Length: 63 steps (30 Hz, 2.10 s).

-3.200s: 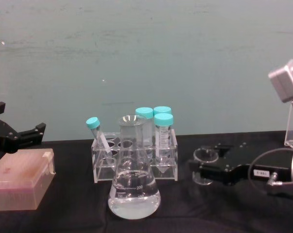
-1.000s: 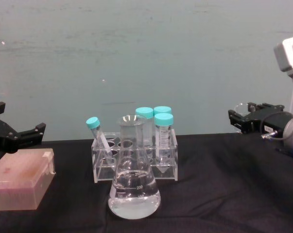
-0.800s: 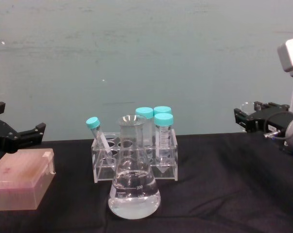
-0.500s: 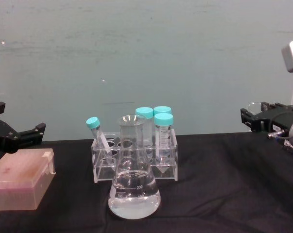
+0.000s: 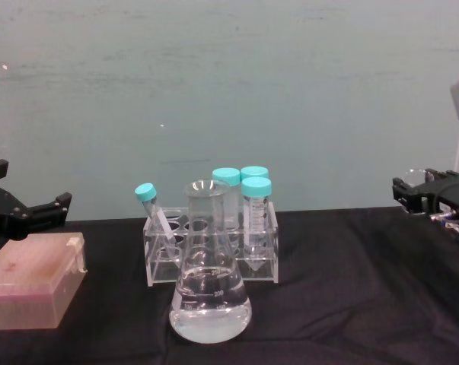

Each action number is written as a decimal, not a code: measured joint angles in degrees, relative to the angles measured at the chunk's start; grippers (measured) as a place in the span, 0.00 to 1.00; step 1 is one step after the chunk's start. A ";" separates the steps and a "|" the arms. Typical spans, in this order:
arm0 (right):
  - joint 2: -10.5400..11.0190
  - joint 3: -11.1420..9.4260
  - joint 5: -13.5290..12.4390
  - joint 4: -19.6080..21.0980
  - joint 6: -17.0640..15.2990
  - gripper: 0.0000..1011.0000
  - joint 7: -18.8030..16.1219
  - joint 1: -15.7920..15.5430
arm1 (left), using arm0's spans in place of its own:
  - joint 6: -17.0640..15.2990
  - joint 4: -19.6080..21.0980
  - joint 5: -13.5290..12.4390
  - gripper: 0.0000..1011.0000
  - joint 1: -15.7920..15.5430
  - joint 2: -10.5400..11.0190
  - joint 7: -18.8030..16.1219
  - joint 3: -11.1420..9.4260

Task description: Place the experimental apparatus aside using one hand.

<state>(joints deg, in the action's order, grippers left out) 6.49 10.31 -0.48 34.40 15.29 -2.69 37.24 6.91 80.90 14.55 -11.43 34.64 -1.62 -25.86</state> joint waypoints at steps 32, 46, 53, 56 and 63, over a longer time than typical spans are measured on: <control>-0.82 -4.46 2.80 -2.34 -2.23 0.52 -0.15 0.64 | 0.00 0.00 0.00 0.99 0.00 0.00 0.00 0.00; -1.03 -5.66 3.48 -5.11 -2.29 0.52 -0.79 1.87 | 0.00 0.00 0.00 0.99 0.00 0.00 0.00 0.00; -1.19 -5.96 3.54 -6.78 -2.00 0.52 -1.44 2.73 | 0.00 0.00 0.00 0.99 0.00 0.00 0.00 0.00; -1.23 -6.04 3.57 -7.12 -1.93 0.52 -1.61 2.91 | 0.00 0.00 0.00 0.99 0.00 0.00 0.00 0.00; -1.25 -6.17 3.78 -7.11 -2.03 0.52 -1.84 2.97 | 0.00 0.00 0.00 0.99 0.00 0.00 0.00 0.00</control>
<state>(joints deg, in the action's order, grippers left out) 5.25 4.13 3.30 27.29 13.27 -4.53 40.22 6.91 80.90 14.55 -11.43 34.65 -1.62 -25.86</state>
